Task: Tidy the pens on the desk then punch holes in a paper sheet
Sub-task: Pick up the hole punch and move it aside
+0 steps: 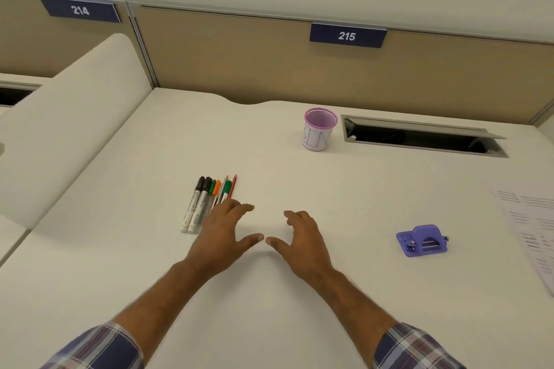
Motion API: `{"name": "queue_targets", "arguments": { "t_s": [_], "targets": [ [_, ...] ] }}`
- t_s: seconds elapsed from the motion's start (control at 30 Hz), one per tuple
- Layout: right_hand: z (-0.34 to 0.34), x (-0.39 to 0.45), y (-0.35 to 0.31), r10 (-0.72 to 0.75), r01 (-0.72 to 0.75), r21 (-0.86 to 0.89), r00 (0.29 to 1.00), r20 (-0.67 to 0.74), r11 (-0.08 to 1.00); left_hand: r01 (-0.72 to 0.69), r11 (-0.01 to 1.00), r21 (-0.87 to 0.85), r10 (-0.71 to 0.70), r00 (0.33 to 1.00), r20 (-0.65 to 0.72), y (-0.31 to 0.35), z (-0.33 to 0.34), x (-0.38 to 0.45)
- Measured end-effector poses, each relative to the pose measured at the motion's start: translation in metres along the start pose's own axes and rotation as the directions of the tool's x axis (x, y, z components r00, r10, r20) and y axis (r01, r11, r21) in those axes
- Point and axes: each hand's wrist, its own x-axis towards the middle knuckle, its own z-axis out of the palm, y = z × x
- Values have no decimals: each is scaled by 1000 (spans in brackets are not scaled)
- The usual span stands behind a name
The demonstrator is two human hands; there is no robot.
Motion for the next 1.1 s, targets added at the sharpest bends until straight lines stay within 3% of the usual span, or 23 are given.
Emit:
{"name": "queue_targets", "arguments": {
  "t_s": [0.17,0.57,0.83,0.93,1.1],
  "targets": [
    [-42,-17,34,52,-49,28,994,-94,998,-45,995,-94,51,997,64,40,31,3],
    [-127,-48,119,183,-173,60,948,-260,983,16,968,-251,52,964,261,140,96,22],
    [-184,-53,175,228,-183,146,881,-414,972,138,964,-229,-69,956,285,201,137,35],
    [-198,-49,196,274,-248,119,886,-375,962,160,964,-214,-97,956,277,221,153,39],
    [-210,-44,223,259,-259,12,959,-116,966,171,969,-177,-122,959,255,247,176,44]
  ]
}}
